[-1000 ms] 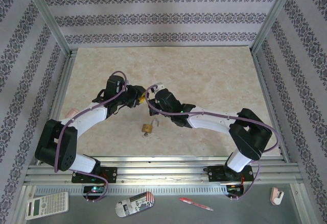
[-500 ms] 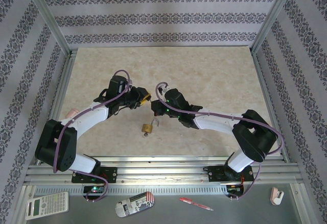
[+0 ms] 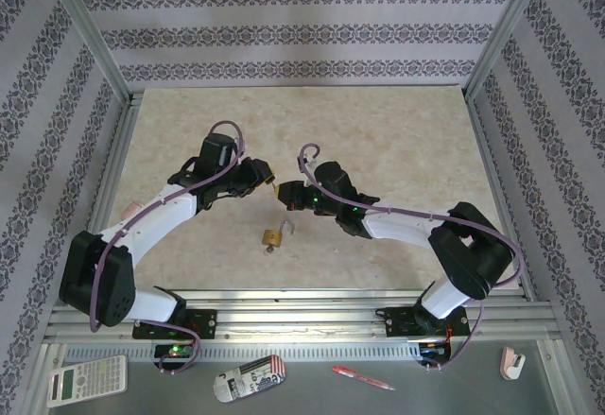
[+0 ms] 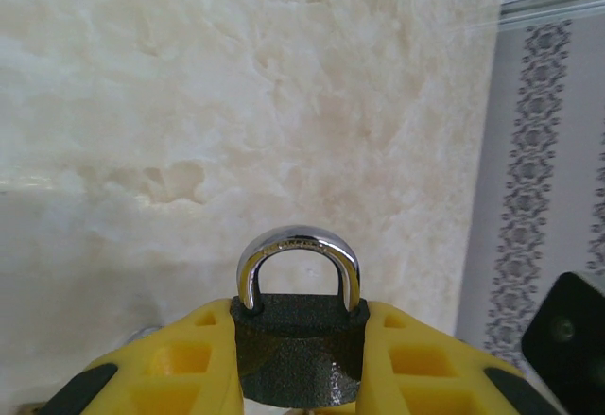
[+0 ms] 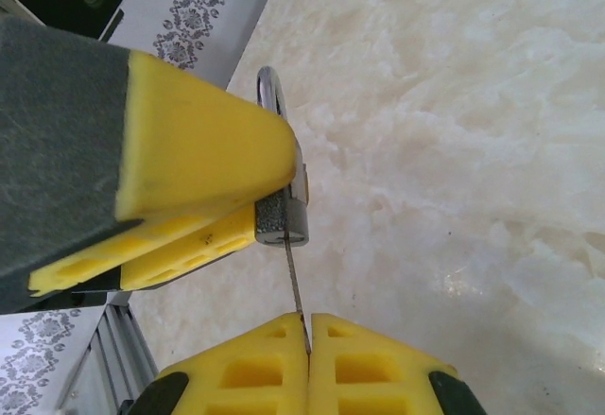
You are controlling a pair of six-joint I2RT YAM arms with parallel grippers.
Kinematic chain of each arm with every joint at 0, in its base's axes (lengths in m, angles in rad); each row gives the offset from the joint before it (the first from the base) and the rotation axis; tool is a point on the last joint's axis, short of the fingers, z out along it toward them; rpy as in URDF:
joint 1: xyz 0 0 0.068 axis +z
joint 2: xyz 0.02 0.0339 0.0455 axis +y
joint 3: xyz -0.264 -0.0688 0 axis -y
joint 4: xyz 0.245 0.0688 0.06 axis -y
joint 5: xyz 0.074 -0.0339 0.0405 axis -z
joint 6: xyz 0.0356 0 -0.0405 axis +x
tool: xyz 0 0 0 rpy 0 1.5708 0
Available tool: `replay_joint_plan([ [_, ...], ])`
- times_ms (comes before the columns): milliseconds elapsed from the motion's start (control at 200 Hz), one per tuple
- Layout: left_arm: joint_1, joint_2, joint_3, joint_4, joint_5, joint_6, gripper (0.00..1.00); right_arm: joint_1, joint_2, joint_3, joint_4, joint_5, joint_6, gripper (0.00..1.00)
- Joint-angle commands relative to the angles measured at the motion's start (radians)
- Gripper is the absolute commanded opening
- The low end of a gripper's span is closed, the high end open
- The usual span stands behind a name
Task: Unlock with the key
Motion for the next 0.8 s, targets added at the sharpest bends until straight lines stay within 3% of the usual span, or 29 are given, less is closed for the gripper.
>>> replay_joint_plan([
  [0, -0.057, -0.013, 0.024, -0.236, -0.013, 0.126, 0.0, -0.031, -0.025, 0.02, 0.161, 0.049, 0.025, 0.0],
  [275, -0.077, -0.004, 0.03, -0.183, 0.031, 0.046, 0.0, -0.004, 0.031, 0.053, 0.169, 0.068, 0.018, 0.0],
  [615, -0.074, -0.035, -0.024, 0.023, 0.097, -0.155, 0.0, 0.012, 0.037, 0.041, 0.193, 0.087, 0.021, 0.0],
  [794, -0.028, -0.038, -0.052, 0.1, 0.106, -0.217, 0.0, 0.015, 0.01, 0.01, 0.188, 0.099, 0.019, 0.0],
])
